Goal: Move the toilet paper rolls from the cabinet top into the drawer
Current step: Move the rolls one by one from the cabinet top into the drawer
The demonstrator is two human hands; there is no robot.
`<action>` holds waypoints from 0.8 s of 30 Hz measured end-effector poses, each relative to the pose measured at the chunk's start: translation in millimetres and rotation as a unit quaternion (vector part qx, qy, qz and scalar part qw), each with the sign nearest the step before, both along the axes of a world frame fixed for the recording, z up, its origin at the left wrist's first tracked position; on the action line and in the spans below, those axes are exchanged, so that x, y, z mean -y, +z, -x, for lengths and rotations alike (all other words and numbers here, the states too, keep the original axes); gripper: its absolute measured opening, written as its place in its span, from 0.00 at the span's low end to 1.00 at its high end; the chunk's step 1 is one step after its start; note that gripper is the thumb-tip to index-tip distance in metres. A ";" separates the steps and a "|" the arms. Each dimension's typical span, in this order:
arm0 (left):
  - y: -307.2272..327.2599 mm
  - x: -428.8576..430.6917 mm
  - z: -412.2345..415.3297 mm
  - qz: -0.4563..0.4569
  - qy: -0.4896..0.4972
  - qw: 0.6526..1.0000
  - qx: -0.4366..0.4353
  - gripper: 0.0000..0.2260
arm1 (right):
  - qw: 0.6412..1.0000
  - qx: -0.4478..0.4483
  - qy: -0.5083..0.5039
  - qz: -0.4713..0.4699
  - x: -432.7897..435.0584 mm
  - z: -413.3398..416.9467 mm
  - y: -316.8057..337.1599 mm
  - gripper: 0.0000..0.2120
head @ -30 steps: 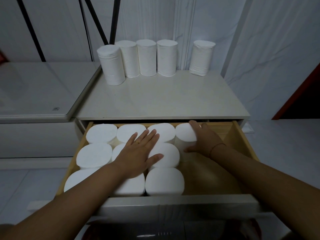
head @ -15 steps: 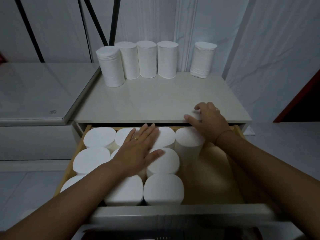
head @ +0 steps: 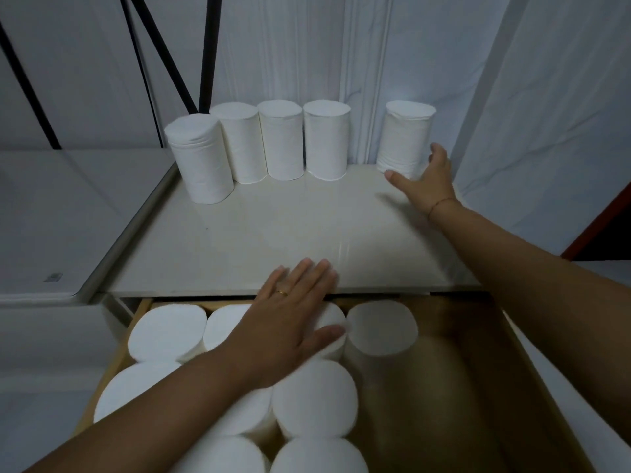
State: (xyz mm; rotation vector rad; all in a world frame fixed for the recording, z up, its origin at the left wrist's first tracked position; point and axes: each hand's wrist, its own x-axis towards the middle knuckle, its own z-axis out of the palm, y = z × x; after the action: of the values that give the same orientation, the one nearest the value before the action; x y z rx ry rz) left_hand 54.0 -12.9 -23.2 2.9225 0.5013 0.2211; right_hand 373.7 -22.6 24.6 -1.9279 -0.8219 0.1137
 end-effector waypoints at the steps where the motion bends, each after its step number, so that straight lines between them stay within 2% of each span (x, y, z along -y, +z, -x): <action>1: 1.6 -2.2 -9.1 0.003 -0.002 1.000 0.007 0.33 | 1.000 -0.010 -0.006 -0.011 -7.9 -10.2 1.8 0.48; 10: 3.7 -14.8 -64.9 0.034 -0.038 0.998 0.033 0.32 | 0.998 -0.051 -0.020 -0.044 -60.8 -79.5 -0.1 0.51; 16: -9.4 -22.2 -70.8 0.018 -0.038 0.999 0.003 0.32 | 0.995 -0.042 -0.029 -0.088 -85.3 -97.3 -3.3 0.47; 24: -17.1 -21.4 -72.7 -0.020 -0.035 0.999 -0.004 0.33 | 0.998 -0.022 -0.045 -0.042 -85.8 -97.2 -0.1 0.42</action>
State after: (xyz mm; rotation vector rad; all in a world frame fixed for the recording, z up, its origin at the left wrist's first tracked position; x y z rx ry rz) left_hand 126.8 8.5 -40.3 2.9748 0.3989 0.2117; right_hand 470.9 63.2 24.5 -1.8732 -0.6981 0.0662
